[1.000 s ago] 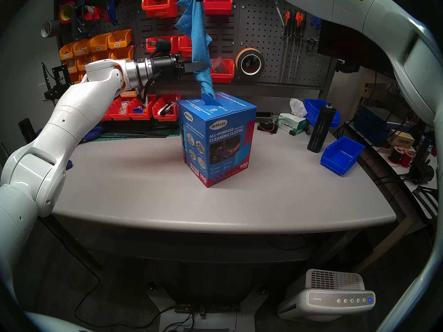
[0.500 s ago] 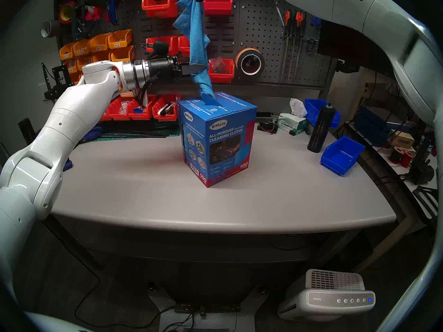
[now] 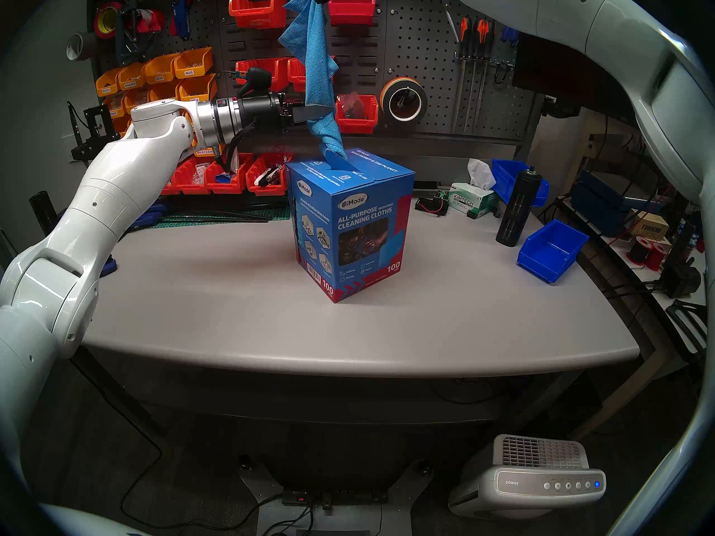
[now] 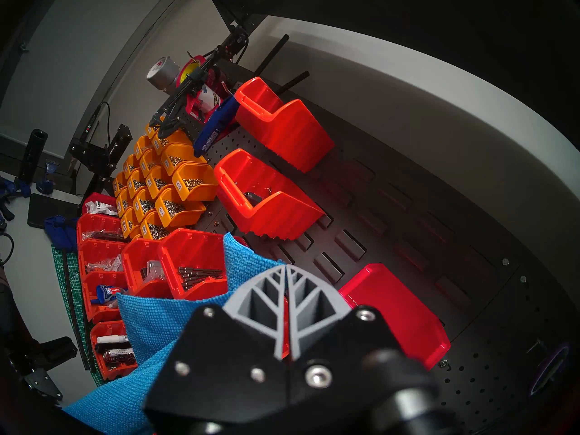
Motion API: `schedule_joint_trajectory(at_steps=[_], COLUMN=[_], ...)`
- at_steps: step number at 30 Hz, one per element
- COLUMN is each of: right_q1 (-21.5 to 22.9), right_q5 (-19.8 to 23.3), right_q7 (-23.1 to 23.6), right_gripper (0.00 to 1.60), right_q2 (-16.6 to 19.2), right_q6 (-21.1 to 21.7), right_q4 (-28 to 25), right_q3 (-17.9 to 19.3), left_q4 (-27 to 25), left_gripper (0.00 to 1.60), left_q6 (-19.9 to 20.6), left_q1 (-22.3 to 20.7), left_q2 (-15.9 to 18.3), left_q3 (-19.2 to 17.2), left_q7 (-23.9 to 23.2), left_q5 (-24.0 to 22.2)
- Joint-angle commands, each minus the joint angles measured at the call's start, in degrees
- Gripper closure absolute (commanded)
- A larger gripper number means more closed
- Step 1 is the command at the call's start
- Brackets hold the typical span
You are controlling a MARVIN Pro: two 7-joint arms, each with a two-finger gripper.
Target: Take out a shop towel
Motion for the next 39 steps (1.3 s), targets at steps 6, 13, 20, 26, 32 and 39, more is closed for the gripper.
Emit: schedule_joint_trajectory(at_steps=[6, 13, 20, 26, 32, 39], right_q1=[2.58, 2.58, 2.58, 2.56, 2.62, 2.95], right_q5=[0.15, 0.14, 0.13, 0.16, 0.55, 0.51], right_q7=[-0.72, -0.7, -0.69, -0.69, -0.42, -0.19], right_gripper=[1.6, 1.6, 1.6, 0.0, 0.0, 0.0], right_q2=[0.09, 0.08, 0.08, 0.09, 0.16, 0.23], right_q6=[-0.6, -0.6, -0.6, -0.63, -0.48, -0.32], right_q4=[0.4, 0.41, 0.41, 0.42, 0.58, 0.79], right_q3=[1.83, 1.83, 1.84, 1.87, 2.29, 2.24], left_q4=[-1.36, -1.4, -1.42, -1.42, -1.42, -1.43], left_gripper=[1.6, 1.6, 1.6, 1.6, 1.6, 1.6], left_q6=[0.12, 0.14, 0.15, 0.16, 0.18, 0.18], left_q1=[-1.49, -1.45, -1.43, -1.41, -1.39, -1.35], left_q2=[-0.04, -0.03, -0.05, -0.07, -0.09, -0.12], left_q3=[-0.95, -0.99, -1.04, -1.08, -1.14, -1.2], left_q7=[-0.53, -0.56, -0.58, -0.59, -0.64, -0.67], left_q5=[-0.67, -0.66, -0.62, -0.6, -0.53, -0.47])
